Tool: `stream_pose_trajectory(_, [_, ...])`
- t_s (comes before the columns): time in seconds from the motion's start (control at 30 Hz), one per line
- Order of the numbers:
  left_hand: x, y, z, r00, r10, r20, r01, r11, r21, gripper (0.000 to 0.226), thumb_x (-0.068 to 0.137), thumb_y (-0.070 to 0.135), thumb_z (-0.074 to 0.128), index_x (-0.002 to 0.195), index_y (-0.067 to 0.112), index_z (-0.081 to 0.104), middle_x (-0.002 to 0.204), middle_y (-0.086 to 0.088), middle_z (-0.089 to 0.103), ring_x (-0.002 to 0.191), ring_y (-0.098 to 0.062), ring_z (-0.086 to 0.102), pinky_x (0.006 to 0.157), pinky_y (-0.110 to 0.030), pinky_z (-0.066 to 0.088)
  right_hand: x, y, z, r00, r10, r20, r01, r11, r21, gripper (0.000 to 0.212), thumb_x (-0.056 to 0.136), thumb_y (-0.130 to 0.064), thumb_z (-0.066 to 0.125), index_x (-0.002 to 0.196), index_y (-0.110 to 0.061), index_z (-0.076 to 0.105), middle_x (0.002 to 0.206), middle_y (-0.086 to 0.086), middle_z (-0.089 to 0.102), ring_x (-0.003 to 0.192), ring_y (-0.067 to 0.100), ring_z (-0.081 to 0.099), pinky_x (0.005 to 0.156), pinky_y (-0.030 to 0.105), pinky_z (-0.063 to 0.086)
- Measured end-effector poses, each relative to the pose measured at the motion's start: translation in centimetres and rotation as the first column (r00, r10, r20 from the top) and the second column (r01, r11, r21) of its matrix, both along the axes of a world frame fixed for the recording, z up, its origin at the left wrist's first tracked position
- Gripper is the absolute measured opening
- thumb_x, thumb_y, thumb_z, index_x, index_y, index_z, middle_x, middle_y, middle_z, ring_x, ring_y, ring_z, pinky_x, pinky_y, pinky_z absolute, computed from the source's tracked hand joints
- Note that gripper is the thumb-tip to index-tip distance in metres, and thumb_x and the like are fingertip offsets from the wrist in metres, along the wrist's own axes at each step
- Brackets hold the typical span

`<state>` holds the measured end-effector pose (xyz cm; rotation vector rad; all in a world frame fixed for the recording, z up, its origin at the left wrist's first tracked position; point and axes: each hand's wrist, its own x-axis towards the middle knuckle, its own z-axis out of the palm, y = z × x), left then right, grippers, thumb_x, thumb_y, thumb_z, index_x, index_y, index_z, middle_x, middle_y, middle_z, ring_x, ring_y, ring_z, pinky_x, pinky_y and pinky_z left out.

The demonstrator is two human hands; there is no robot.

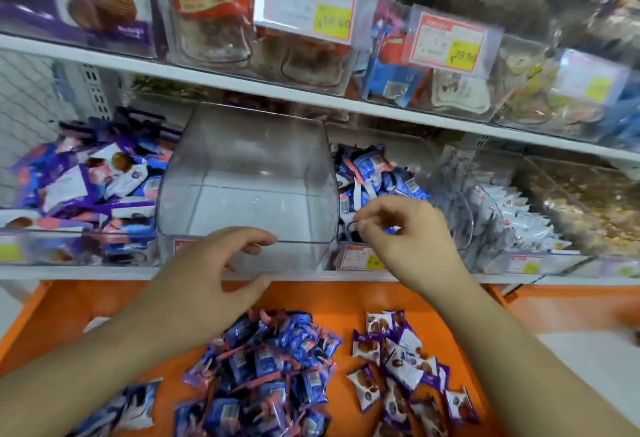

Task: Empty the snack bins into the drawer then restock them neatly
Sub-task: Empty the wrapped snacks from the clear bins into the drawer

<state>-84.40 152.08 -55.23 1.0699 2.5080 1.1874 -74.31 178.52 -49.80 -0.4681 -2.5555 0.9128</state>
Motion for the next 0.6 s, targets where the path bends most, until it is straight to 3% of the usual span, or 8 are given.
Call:
stream_pose_trajectory(0.07, [-0.6,0.4,0.9,0.996,-0.009,-0.086,0.006,1.000,-0.028,0.054,0.091,0.053,0.065,0.141,0.057,0.045,0.143,0.043,0.040,0.134,0.018,0.035,0.110,-0.021,0.034,-0.5,2.1,0.3,0.996,-0.081,-0.037,0.083,0.995,0.054,0.030,0.089,-0.019,0.076,0.116,-0.030,0.071,0.115,-0.013,0.068,0.107,0.006,0.063,0.092,0.023,0.050])
stream_pose_trajectory(0.13, [-1.4,0.6,0.9,0.991,-0.027,-0.133,0.014,0.995,-0.099,0.063,0.093,0.058,0.060,0.149,0.060,0.032,0.152,0.048,0.019,0.143,0.021,0.014,0.120,-0.026,0.021,-1.1,4.0,0.1,0.994,-0.098,0.051,0.090,0.986,0.141,0.067,0.084,-0.036,0.084,0.144,-0.038,0.054,0.143,-0.008,0.048,0.134,0.013,0.047,0.111,0.031,0.040])
stream_pose_trajectory(0.23, [-1.8,0.8,0.3,0.990,-0.048,-0.133,0.021,0.980,-0.197,0.068,0.093,0.063,0.056,0.148,0.069,0.018,0.149,0.055,0.002,0.139,0.029,-0.005,0.123,-0.024,0.009,-2.1,4.9,-1.0,0.977,-0.065,0.205,0.043,0.993,0.111,0.095,0.078,-0.049,0.088,0.156,-0.049,0.035,0.156,-0.005,0.036,0.132,0.015,0.046,0.110,0.030,0.038])
stream_pose_trajectory(0.3, [-1.7,0.8,0.1,0.989,-0.059,-0.132,0.031,0.979,-0.201,0.066,0.093,0.063,0.056,0.146,0.071,0.017,0.147,0.057,0.002,0.139,0.030,-0.006,0.122,-0.020,0.004,-2.8,5.0,-2.1,0.970,-0.064,0.234,0.028,0.988,0.153,0.083,0.079,-0.048,0.088,0.150,-0.046,0.046,0.145,-0.007,0.053,0.120,0.016,0.058,0.102,0.028,0.044])
stream_pose_trajectory(0.37, [-1.6,0.8,0.0,0.991,-0.058,-0.117,0.033,0.979,-0.203,0.064,0.094,0.062,0.057,0.145,0.070,0.019,0.145,0.057,0.004,0.142,0.026,-0.001,0.116,-0.013,0.004,-3.3,4.9,-2.7,0.969,-0.103,0.225,0.048,0.970,0.237,0.055,0.082,-0.042,0.088,0.133,-0.035,0.067,0.118,-0.011,0.067,0.104,0.014,0.063,0.089,0.024,0.045])
stream_pose_trajectory(0.47, [-1.5,0.7,-0.2,0.990,-0.061,-0.123,0.035,0.978,-0.205,0.063,0.093,0.060,0.059,0.145,0.069,0.023,0.143,0.058,0.006,0.137,0.031,0.000,0.117,-0.015,0.010,-3.5,5.0,-3.0,0.974,-0.140,0.179,0.099,0.971,0.219,0.033,0.085,-0.034,0.087,0.114,-0.024,0.078,0.095,-0.015,0.066,0.087,0.011,0.062,0.085,0.029,0.054])
stream_pose_trajectory(0.53, [-1.4,0.6,-0.1,0.991,-0.058,-0.119,0.036,0.982,-0.184,0.061,0.093,0.058,0.060,0.143,0.069,0.026,0.142,0.058,0.008,0.133,0.033,0.003,0.118,-0.016,0.015,-3.1,5.2,-2.4,0.977,-0.173,0.127,0.155,0.978,0.141,0.031,0.085,-0.031,0.088,0.113,-0.022,0.080,0.093,-0.016,0.066,0.081,0.006,0.059,0.083,0.027,0.054])
stream_pose_trajectory(0.6, [-1.3,0.6,0.0,0.991,-0.055,-0.120,0.036,0.987,-0.159,0.058,0.093,0.059,0.060,0.143,0.067,0.031,0.144,0.057,0.013,0.136,0.027,0.015,0.116,-0.016,0.022,-2.5,5.2,-1.2,0.974,-0.221,0.049,0.216,0.972,0.096,0.028,0.085,-0.032,0.087,0.111,-0.023,0.080,0.105,-0.011,0.071,0.084,0.002,0.059,0.078,0.017,0.047])
